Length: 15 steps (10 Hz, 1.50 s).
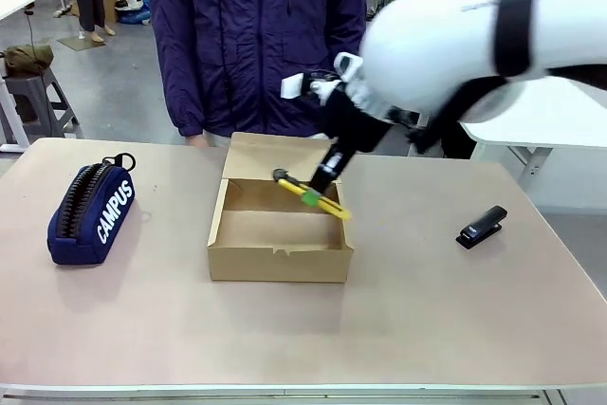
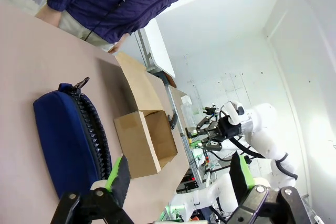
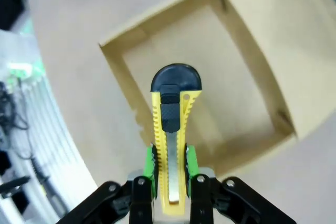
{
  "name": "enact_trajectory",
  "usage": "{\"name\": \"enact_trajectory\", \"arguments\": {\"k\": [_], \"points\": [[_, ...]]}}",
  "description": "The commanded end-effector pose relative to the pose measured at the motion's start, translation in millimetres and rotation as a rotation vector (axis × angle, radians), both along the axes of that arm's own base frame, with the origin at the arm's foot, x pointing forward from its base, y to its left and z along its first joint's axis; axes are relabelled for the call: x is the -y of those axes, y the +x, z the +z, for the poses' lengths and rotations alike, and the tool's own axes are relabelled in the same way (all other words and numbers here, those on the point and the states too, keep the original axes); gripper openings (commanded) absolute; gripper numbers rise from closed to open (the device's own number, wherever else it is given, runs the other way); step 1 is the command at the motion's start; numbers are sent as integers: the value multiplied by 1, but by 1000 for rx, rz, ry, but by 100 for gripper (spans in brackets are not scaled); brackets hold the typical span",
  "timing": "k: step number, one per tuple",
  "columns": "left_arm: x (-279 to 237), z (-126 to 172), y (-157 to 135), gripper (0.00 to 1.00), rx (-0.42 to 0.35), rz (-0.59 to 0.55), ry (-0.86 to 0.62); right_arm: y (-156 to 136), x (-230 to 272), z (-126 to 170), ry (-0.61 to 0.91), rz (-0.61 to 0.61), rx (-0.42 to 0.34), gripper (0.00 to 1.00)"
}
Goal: Pack the item into the box.
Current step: Pick up the item indicated by the person and place it inside the Mailer Box.
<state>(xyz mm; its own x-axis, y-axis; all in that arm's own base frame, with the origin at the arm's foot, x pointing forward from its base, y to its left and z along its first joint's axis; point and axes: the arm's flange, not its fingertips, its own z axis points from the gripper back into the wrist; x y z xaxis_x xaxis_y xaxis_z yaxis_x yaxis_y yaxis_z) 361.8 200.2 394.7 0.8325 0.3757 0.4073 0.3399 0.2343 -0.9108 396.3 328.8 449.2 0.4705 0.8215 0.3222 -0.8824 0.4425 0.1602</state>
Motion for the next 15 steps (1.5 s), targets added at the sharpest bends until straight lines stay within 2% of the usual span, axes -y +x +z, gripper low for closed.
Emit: {"name": "enact_trajectory", "arguments": {"k": [1, 4, 6, 8, 12, 13, 14, 15], "points": [[1, 3, -1, 100, 16, -1, -8, 28, -31, -13, -13, 100, 31, 0], [1, 3, -1, 100, 16, -1, -8, 37, -57, -54, -55, 181, 47, 0], [1, 3, -1, 100, 16, -1, -8, 40, -56, -83, -82, 178, 101, 0], [1, 3, -1, 100, 16, -1, -8, 47, -49, -102, -99, 190, 93, 0], [1, 3, -1, 100, 16, -1, -8, 51, -44, -109, -113, 190, 76, 0], [1, 3, -1, 100, 16, -1, -8, 53, -43, -109, -111, 187, 71, 39], [1, 3, -1, 100, 16, -1, -8, 54, -44, -110, -117, 196, 72, 85], [1, 3, -1, 100, 16, -1, -8, 54, -43, -107, -103, 195, 76, 98]]}}
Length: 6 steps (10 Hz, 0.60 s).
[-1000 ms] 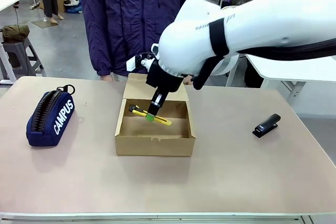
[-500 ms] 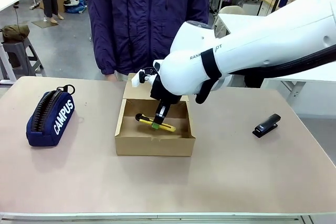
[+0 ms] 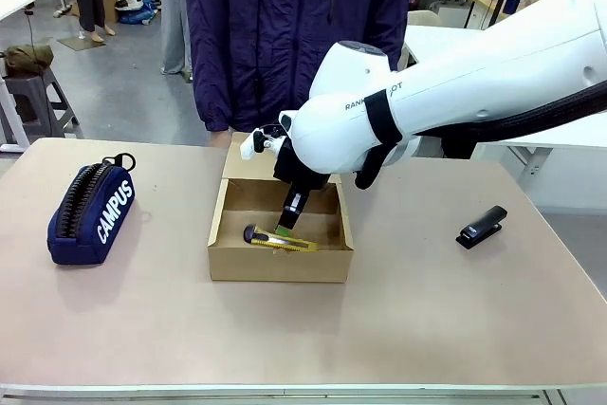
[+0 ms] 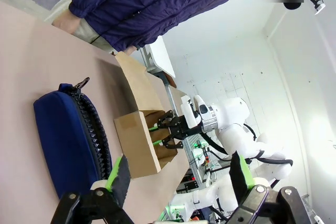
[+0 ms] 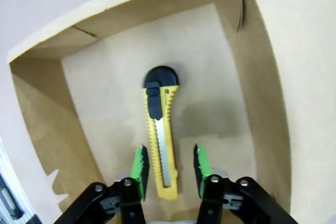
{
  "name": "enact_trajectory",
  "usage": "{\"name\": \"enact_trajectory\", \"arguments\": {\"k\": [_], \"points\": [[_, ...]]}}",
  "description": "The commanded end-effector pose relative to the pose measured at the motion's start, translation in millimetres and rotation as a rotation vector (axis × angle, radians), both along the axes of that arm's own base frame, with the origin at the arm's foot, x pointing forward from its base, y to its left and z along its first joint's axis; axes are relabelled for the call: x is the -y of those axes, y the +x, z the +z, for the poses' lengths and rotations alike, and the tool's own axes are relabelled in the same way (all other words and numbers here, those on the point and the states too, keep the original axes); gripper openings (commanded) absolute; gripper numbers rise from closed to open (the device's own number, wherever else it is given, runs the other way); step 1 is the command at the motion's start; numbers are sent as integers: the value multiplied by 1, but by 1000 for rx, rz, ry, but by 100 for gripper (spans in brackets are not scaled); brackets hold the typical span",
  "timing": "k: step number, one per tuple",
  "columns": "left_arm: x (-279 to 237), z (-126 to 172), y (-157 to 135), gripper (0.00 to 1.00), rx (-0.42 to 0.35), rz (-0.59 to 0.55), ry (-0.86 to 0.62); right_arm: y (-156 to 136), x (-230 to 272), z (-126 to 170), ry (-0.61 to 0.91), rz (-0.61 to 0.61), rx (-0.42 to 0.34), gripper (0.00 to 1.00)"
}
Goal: Pack the item into the box.
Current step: Pick up the item indicated by the person and place it inside the Mailer Box.
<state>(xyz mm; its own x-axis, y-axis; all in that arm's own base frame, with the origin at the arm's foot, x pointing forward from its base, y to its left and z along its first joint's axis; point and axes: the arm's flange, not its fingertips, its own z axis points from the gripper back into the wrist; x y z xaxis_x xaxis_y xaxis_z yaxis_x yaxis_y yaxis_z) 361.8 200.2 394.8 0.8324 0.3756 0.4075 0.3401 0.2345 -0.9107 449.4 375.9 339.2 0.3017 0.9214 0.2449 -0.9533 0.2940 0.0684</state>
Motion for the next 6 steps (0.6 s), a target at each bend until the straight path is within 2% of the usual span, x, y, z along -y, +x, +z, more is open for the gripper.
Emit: {"name": "enact_trajectory", "arguments": {"k": [1, 5, 6], "points": [[1, 3, -1, 100, 16, -1, -8, 3, 4, 5, 15, 20, 23, 100], [1, 3, -1, 100, 16, -1, -8, 1, 0, 10, 42, 36, 5, 100], [1, 3, -1, 100, 16, -1, -8, 0, 0, 16, 33, 31, 48, 100]]}}
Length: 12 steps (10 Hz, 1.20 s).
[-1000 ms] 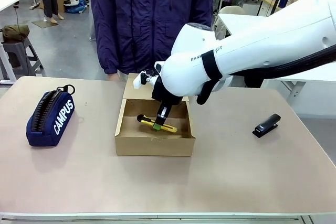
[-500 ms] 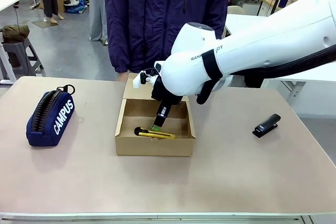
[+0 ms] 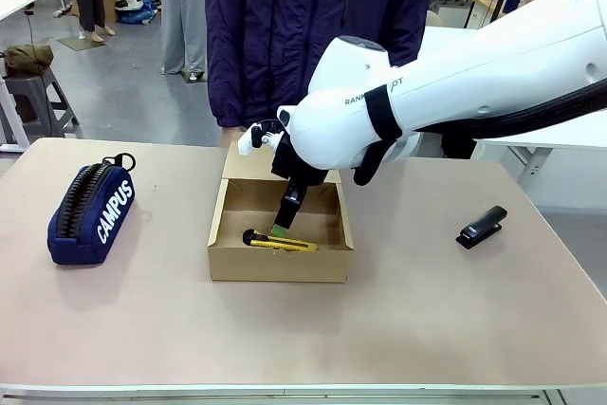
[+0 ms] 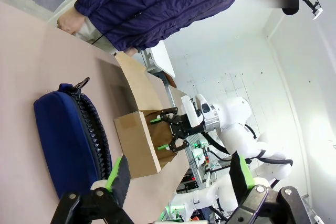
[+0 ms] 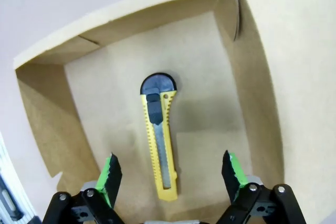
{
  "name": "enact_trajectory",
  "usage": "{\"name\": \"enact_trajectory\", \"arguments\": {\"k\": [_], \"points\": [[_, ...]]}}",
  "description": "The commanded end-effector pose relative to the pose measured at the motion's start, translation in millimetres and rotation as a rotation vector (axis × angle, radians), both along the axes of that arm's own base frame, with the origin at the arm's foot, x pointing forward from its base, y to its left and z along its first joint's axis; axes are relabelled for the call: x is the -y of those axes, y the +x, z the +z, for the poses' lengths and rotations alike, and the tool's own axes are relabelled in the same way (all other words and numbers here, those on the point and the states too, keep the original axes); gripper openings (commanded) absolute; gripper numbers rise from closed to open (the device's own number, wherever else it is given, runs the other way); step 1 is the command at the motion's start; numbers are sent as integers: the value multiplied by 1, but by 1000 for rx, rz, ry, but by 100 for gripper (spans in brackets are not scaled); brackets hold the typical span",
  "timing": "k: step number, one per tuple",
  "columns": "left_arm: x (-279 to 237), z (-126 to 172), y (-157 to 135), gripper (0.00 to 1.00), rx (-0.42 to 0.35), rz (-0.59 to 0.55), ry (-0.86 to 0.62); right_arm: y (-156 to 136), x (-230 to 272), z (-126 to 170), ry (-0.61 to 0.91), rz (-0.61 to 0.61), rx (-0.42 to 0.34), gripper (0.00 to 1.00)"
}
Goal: Pack the item into the box.
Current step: Pick up the item indicated by the person and place it inside the Mailer Box.
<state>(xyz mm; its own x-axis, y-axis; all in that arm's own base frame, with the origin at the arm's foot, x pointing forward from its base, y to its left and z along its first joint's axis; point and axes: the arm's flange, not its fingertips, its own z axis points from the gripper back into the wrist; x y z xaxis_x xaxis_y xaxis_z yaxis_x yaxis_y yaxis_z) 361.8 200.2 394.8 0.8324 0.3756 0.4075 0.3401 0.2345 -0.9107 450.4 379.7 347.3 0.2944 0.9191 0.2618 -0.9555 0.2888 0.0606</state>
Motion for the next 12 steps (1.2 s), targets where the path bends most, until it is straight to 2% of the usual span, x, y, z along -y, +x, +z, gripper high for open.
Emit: {"name": "enact_trajectory", "arguments": {"k": [1, 2, 3, 4, 6, 7, 8, 10, 11, 12], "points": [[1, 3, -1, 100, 16, -1, -8, -3, 7, 18, 22, 9, 51, 100], [1, 3, -1, 100, 16, -1, -8, -6, 13, 38, 47, -27, 52, 100], [1, 3, -1, 100, 16, -1, -8, -11, 29, 65, 51, -136, 6, 100], [1, 3, -1, 100, 16, -1, -8, -15, 68, 101, 65, -255, -36, 100], [1, 3, -1, 100, 16, -1, -8, -18, 162, 149, 193, -466, -126, 100], [1, 3, -1, 100, 16, -1, -8, -20, 218, 166, 246, -574, -187, 100], [1, 3, -1, 100, 16, -1, -8, -24, 281, 180, 349, -682, -279, 100], [1, 3, -1, 100, 16, -1, -8, -33, 392, 184, 575, -778, -473, 100], [1, 3, -1, 100, 16, -1, -8, -40, 440, 178, 689, -814, -541, 100], [1, 3, -1, 100, 16, -1, -8, -48, 485, 168, 764, -887, -564, 100]]}}
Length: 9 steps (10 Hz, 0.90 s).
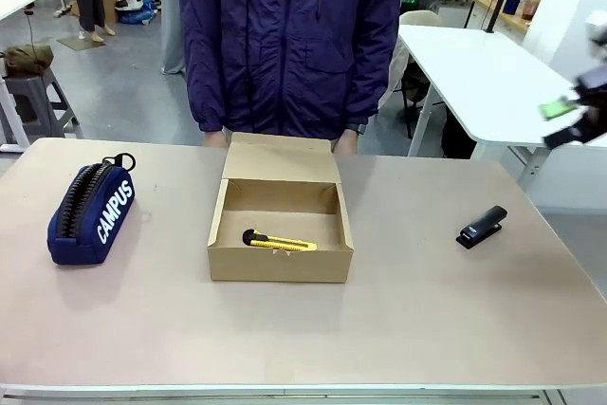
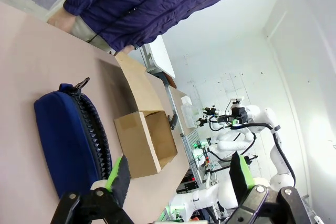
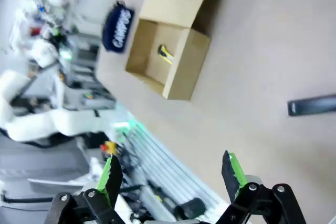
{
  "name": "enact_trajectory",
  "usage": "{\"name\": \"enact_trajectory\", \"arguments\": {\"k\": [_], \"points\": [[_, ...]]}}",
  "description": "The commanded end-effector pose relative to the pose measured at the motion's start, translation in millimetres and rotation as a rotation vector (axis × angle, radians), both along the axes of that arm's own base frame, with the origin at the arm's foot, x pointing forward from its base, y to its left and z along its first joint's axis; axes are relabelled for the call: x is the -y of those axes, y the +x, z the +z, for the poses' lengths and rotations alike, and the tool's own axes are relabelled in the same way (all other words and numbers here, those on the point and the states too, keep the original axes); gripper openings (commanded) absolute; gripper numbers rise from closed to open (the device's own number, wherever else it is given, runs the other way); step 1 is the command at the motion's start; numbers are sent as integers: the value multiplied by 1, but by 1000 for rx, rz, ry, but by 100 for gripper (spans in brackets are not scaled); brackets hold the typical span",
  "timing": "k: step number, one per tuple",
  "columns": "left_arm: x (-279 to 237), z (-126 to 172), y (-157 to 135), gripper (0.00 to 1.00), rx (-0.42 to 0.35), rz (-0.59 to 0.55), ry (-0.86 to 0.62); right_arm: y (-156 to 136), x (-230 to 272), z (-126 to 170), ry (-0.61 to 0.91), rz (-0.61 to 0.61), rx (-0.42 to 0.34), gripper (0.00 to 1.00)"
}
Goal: Pack the item into the box.
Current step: Pick up the item indicated by the person and place it inside the Mailer Box.
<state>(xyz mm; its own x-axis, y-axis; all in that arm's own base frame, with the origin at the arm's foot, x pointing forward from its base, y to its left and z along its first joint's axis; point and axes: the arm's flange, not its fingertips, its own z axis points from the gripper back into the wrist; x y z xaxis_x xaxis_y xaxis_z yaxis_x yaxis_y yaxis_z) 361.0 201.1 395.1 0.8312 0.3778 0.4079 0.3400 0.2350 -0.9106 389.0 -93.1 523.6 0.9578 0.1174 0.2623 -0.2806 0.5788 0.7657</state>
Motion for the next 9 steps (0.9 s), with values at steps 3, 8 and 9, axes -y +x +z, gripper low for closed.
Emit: {"name": "enact_trajectory", "arguments": {"k": [3, 8, 9], "points": [[2, 3, -1, 100, 15, -3, -8, -6, 105, -44, 287, -268, -16, 100], [2, 3, -1, 100, 15, -3, -8, -15, 125, -80, 239, -398, -34, 100], [2, 3, -1, 100, 15, -3, -8, -20, 146, -79, 321, -403, -83, 100]]}}
